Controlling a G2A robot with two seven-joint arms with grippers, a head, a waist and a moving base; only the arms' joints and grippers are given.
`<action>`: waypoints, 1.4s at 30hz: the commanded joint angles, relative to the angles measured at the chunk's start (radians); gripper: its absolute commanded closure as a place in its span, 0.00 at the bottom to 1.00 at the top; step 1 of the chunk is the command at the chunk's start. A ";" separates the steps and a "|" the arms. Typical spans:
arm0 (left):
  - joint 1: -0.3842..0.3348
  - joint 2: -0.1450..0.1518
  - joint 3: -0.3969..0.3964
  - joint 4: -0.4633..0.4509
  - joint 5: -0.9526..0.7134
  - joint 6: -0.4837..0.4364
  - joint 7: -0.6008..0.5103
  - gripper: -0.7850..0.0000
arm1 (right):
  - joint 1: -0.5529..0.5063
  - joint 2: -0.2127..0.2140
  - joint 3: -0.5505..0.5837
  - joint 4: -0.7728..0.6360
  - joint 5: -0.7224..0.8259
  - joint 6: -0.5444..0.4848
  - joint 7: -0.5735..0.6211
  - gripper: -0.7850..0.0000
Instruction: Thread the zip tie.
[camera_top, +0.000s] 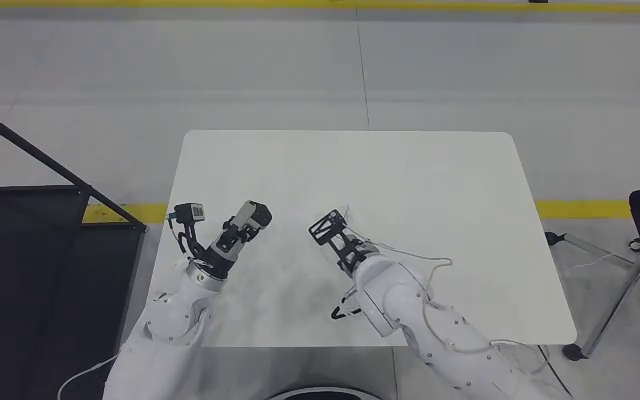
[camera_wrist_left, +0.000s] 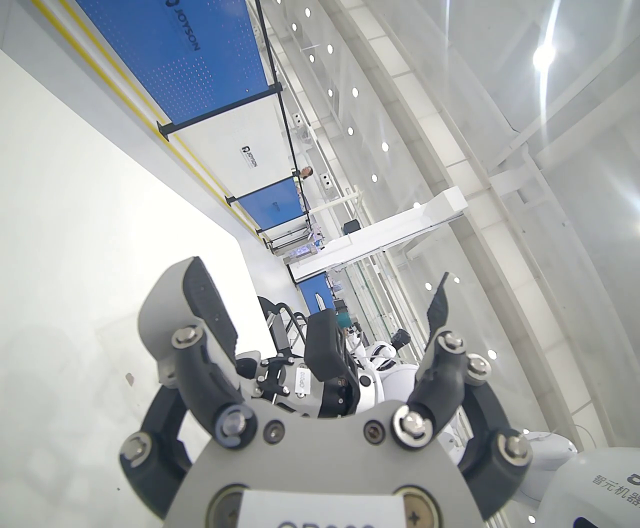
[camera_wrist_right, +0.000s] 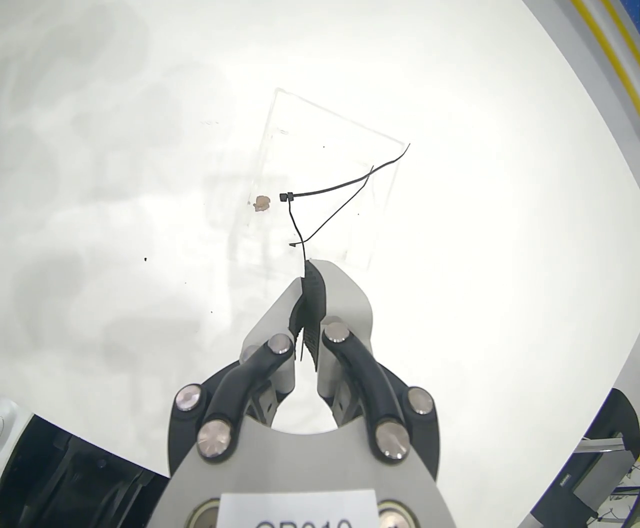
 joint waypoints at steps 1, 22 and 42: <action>0.000 0.000 0.000 0.000 0.000 0.000 0.000 0.00 | 0.008 -0.007 -0.004 0.011 -0.001 -0.003 0.007 1.00; 0.000 0.000 0.000 0.000 0.000 0.000 0.000 0.00 | 0.015 -0.057 0.016 0.049 -0.037 -0.034 0.027 0.76; 0.000 0.000 0.000 0.000 0.000 0.000 0.000 0.00 | -0.405 0.008 0.318 -0.376 -0.167 -0.100 -0.493 0.00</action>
